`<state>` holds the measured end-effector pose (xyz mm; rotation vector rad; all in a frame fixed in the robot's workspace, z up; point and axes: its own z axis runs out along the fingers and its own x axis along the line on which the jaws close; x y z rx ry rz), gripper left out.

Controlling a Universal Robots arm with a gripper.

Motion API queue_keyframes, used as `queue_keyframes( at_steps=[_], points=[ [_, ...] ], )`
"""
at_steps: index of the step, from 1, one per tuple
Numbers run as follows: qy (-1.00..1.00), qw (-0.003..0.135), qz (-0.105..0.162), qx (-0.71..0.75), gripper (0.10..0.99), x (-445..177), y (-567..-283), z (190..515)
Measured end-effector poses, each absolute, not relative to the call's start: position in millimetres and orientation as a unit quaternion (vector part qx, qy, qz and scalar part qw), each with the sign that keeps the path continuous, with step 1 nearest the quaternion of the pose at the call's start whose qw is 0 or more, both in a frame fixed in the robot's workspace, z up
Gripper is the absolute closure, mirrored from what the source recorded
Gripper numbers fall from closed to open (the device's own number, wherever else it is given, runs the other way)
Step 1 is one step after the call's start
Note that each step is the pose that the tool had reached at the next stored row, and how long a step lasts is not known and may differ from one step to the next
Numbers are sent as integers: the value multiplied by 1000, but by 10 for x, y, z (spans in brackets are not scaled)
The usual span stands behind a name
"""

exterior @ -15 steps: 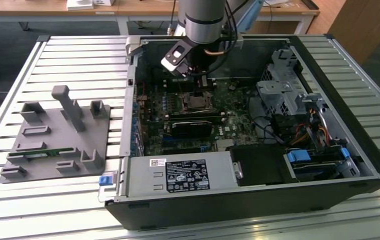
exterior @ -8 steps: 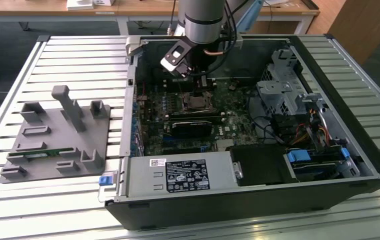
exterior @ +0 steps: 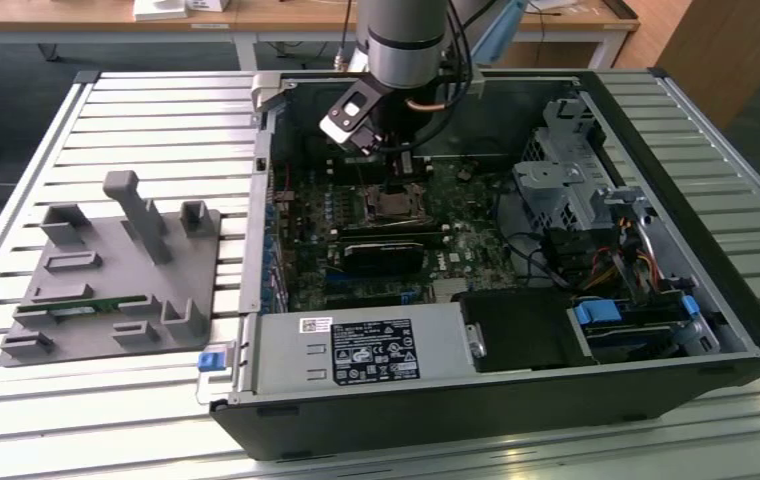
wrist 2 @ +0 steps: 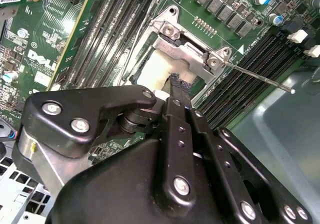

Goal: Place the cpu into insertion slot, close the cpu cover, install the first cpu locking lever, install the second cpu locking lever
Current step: 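Close the cpu cover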

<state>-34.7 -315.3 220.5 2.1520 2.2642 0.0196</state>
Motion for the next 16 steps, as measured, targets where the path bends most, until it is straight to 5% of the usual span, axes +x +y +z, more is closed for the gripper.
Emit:
queue_keyframes(
  at_steps=[16],
  points=[
    [725, 9, 6, 689, 980, -468, -3153, 2120]
  ],
)
